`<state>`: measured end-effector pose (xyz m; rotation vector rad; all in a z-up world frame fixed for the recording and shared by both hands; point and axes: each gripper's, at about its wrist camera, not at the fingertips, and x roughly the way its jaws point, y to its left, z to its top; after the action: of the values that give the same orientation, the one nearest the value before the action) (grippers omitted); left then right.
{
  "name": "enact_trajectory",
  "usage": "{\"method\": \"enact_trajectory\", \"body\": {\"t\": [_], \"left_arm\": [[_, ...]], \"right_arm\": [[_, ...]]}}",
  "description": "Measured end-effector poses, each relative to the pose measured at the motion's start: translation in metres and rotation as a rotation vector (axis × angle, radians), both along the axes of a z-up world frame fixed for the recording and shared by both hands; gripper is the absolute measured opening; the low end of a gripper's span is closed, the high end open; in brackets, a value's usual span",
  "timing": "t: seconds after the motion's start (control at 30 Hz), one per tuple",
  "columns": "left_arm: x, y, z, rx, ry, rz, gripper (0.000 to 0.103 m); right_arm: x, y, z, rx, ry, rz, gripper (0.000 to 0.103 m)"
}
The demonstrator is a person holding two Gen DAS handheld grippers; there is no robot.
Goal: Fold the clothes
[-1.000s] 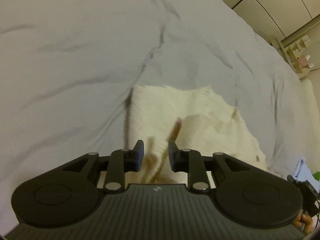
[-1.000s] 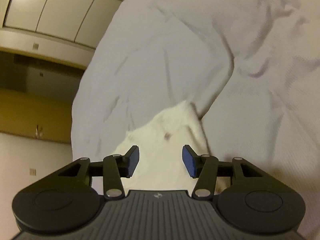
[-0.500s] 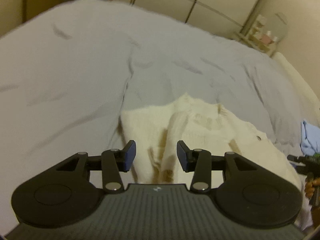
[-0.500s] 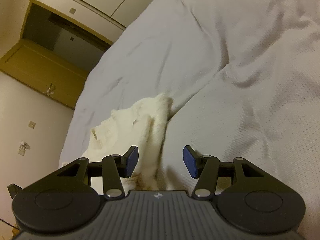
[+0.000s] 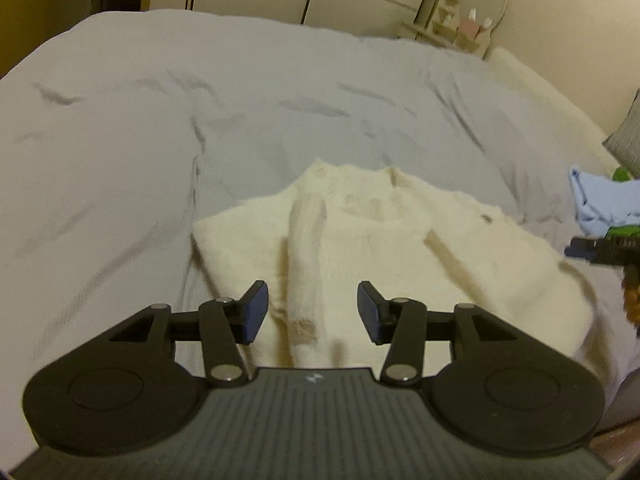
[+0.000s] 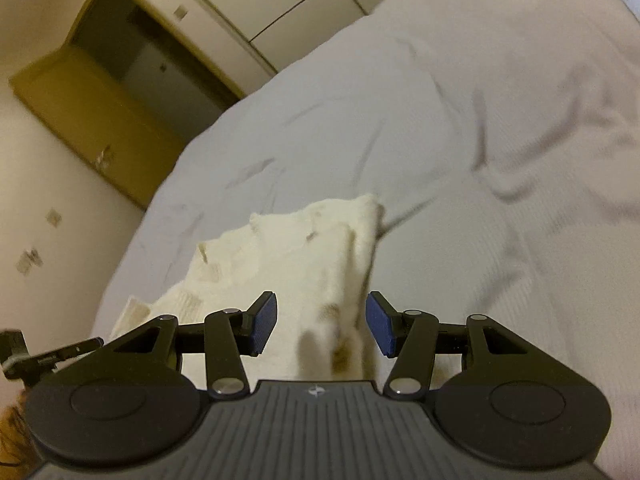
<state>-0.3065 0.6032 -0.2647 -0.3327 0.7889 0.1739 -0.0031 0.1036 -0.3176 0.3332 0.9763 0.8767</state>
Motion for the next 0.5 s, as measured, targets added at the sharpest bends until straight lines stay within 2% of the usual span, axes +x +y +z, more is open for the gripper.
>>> {"method": "enact_trajectory", "body": {"t": [0.17, 0.33, 0.37, 0.4, 0.43, 0.47, 0.5], "left_arm": [[0.018, 0.001, -0.01, 0.009, 0.04, -0.024, 0.045], [0.043, -0.002, -0.023, 0.066, 0.098, -0.058, 0.049], [0.045, -0.004, -0.025, 0.084, 0.103, -0.064, 0.043], [0.047, -0.006, -0.028, 0.105, 0.108, -0.069, 0.017], [0.048, -0.007, -0.029, 0.118, 0.108, -0.071, 0.005], [0.044, -0.007, -0.028, 0.118, 0.083, -0.068, 0.006], [0.04, -0.006, -0.026, 0.117, 0.057, -0.065, 0.006]], "right_arm": [[0.019, 0.035, -0.002, -0.078, -0.015, 0.052, 0.053], [0.039, 0.054, -0.017, -0.104, 0.022, 0.079, 0.051], [0.04, 0.058, -0.019, -0.11, 0.021, 0.092, 0.046], [0.038, 0.061, -0.02, -0.122, 0.012, 0.111, 0.043], [0.035, 0.064, -0.02, -0.14, -0.005, 0.134, 0.033], [0.031, 0.067, -0.019, -0.161, -0.032, 0.157, 0.017], [0.026, 0.069, -0.016, -0.183, -0.07, 0.181, 0.016]]}}
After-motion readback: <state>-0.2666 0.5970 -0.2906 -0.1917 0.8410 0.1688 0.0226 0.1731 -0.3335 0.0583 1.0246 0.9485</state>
